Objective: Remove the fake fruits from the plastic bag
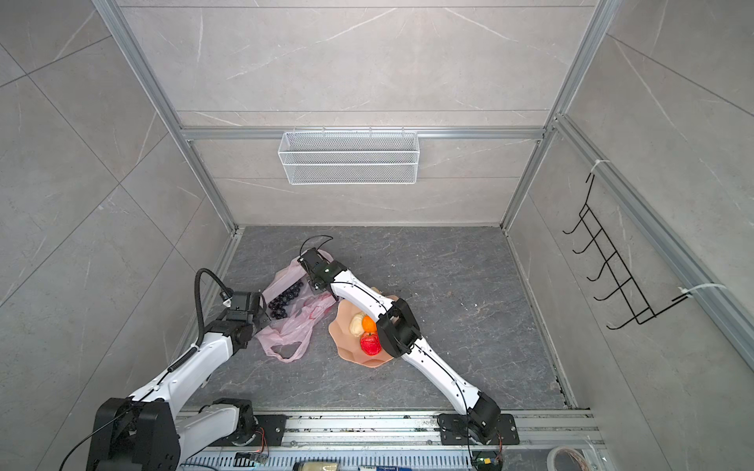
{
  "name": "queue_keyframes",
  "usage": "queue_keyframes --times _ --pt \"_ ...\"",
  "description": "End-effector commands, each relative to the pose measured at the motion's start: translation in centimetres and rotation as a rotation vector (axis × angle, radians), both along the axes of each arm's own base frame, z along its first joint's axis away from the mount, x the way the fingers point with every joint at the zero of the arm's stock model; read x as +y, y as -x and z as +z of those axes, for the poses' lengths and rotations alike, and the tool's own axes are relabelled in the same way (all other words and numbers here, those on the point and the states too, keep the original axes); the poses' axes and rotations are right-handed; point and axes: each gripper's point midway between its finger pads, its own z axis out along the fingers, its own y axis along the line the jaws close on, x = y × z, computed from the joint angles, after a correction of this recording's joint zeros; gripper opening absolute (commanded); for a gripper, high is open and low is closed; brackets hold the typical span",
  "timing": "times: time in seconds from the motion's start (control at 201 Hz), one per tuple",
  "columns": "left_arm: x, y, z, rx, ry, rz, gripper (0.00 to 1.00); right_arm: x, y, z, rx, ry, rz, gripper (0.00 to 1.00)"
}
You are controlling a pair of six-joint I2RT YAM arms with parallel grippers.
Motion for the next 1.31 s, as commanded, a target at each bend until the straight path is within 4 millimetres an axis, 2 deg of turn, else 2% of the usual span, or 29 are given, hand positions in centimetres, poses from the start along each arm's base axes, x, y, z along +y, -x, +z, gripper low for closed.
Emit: queue_keyframes --times 0.0,0.085,0.209,0.234,0.254,0.468,0.543,0.578,0.583,0.603,0.697,0.842,0.956,0.971,1.086,1.1,1.125,1.31 --pt "0.0 -0.5 0.0 -0.002 0.000 0.001 0.00 0.9 1.6 -0.7 0.074 -0.023 0.067 0.56" --pt "-0.9 -1.3 -0.6 0.018 0.028 -0.040 0.00 1.5 2.9 -0.3 0.101 -0.029 0.104 0.48" --pt "-1.8 -2.0 -1.7 0.070 0.056 -0.079 0.00 3.1 4.9 1.0 0.097 -0.049 0.182 0.41" --pt "-1.9 -2.1 -1.8 0.074 0.058 -0.082 0.00 3.5 5.1 1.6 0.088 -0.063 0.197 0.40" --pt "-1.9 -2.1 -1.9 0.078 0.060 -0.083 0.00 3.5 5.7 1.2 0.098 -0.055 0.208 0.40" --pt "-1.4 -1.7 -1.5 0.073 0.036 -0.061 0.00 4.6 7.6 3.1 0.065 -0.076 0.260 0.37" --pt "-0.9 -1.4 -1.0 0.061 0.021 -0.041 0.00 3.9 7.0 3.6 0.034 -0.070 0.206 0.37" --pt "-0.7 -1.1 -0.8 0.053 0.013 -0.029 0.00 3.4 6.7 3.0 0.027 -0.053 0.182 0.39" --pt "-0.6 -1.1 -0.7 0.051 0.012 -0.027 0.00 3.4 6.6 3.9 0.014 -0.063 0.180 0.39" --pt "-0.4 -0.9 -0.6 0.048 0.006 -0.018 0.00 3.2 6.4 4.7 -0.004 -0.069 0.170 0.39" --pt "-0.1 -0.4 -0.2 0.024 -0.001 0.003 0.00 2.6 5.7 5.7 -0.055 -0.079 0.131 0.42" --pt "-0.2 0.1 0.2 0.008 0.013 0.004 0.00 2.7 4.3 7.1 -0.126 -0.093 0.092 0.49" --pt "-0.7 1.1 0.0 0.016 0.061 0.008 0.00 3.3 3.2 7.4 -0.149 -0.087 0.090 0.54" --pt "-0.7 1.2 0.0 0.015 0.066 0.010 0.00 3.3 3.1 6.3 -0.140 -0.070 0.091 0.54" --pt "-1.1 2.2 0.5 -0.003 0.102 0.005 0.00 3.9 2.2 5.1 -0.145 -0.047 0.094 0.60" --pt "-1.1 2.2 0.6 -0.005 0.105 0.005 0.00 3.8 2.3 4.4 -0.136 -0.035 0.094 0.60" --pt "-1.2 2.5 0.6 -0.007 0.112 0.008 0.00 4.1 1.9 5.1 -0.152 -0.046 0.093 0.61" --pt "-1.1 3.4 0.7 -0.005 0.119 0.014 0.00 3.9 0.8 3.5 -0.134 -0.039 0.126 0.64"
